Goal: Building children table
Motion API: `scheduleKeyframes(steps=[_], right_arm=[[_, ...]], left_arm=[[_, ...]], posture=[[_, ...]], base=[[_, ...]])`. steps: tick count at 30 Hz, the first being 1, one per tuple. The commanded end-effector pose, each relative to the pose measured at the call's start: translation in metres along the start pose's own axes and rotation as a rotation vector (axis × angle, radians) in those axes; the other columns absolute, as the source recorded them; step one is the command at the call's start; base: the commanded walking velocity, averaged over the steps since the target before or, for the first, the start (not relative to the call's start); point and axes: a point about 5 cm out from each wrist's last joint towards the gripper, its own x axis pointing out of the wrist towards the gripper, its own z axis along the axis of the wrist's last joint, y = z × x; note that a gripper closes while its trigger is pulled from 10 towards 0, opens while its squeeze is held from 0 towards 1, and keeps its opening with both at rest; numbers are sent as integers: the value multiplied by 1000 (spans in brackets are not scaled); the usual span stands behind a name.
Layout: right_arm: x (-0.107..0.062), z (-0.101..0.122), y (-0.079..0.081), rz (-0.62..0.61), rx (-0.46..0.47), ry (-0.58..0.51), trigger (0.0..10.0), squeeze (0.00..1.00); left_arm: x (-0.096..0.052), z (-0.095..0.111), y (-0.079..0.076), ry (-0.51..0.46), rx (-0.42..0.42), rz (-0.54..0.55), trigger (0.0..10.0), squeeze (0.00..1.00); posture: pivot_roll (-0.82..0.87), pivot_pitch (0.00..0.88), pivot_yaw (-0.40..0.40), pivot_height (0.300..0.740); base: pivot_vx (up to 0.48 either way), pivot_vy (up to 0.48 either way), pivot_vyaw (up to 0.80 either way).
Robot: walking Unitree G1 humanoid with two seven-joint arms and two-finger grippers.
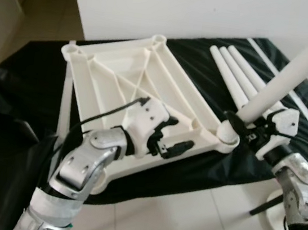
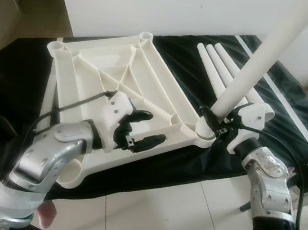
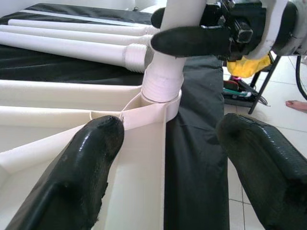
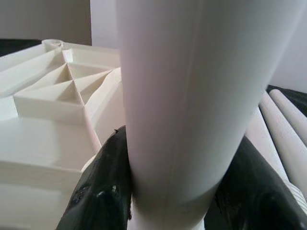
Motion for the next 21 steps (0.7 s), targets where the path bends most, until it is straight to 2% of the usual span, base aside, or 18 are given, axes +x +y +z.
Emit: scheduleKeyframes(steps=[1,8,13,21], right_arm=[[-2,-9,9,82,21,55,10000,0],[-2,-13,11,119,70,64,10000,0],[7,-23,5,30,201,80,10000,0],[15,-28,2,-36,298,129,10000,0]], left_arm=[[0,2,-1,-3,1,18,10000,0],[1,2,-2,3,5,5,10000,0],[1,1,-3,6,5,6,10000,0],[-1,2,-4,4,4,12,10000,0]], posture=[[-29,73,29,740],[-25,71,29,740],[-22,68,28,740],[-11,66,20,740]], base=[[0,0,0],[0,0,0],[0,0,0],[0,0,0]])
